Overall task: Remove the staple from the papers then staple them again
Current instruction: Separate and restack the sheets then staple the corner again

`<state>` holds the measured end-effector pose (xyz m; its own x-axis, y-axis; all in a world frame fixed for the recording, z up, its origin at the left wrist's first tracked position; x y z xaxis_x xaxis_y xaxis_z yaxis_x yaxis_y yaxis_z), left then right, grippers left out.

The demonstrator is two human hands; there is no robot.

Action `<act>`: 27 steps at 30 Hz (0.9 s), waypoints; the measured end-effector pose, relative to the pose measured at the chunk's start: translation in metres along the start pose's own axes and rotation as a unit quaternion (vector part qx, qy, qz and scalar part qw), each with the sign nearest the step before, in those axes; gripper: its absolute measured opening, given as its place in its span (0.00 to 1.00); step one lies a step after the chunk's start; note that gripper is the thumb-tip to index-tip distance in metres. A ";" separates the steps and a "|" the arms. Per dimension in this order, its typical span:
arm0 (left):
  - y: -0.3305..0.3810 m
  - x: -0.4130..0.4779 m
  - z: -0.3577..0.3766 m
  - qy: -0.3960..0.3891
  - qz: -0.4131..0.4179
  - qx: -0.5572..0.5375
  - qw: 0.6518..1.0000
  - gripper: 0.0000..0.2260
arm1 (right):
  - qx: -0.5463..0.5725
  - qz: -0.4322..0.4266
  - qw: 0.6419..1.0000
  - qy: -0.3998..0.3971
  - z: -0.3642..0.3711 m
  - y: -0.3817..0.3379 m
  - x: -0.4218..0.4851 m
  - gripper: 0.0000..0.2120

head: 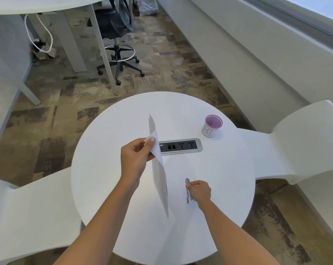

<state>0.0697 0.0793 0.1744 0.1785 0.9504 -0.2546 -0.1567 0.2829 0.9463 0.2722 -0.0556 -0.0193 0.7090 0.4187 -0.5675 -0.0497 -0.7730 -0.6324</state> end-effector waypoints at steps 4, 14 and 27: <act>-0.004 0.000 0.000 0.014 0.002 0.004 1.000 0.05 | -0.019 0.014 1.000 -0.002 0.002 0.020 0.007 0.08; -0.008 -0.004 0.004 0.010 -0.005 0.006 1.000 0.06 | -0.043 -0.015 0.998 -0.033 0.003 0.041 0.013 0.07; -0.001 -0.009 0.012 0.002 -0.006 0.005 1.000 0.07 | 0.256 -0.257 0.930 -0.059 -0.032 -0.138 -0.086 0.03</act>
<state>0.0803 0.0685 0.1782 0.1762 0.9477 -0.2662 -0.1459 0.2926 0.9451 0.2405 -0.0002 0.1334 0.6505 0.7432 -0.1567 -0.0758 -0.1418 -0.9870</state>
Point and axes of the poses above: each hand's wrist, its own x-axis towards the middle knuckle, its own z-axis out of the palm, y = z × x, the point moved 5 cm from there along x, towards the middle knuckle, and after that the axes turned 2 degrees about -x, right-handed, at the moved point
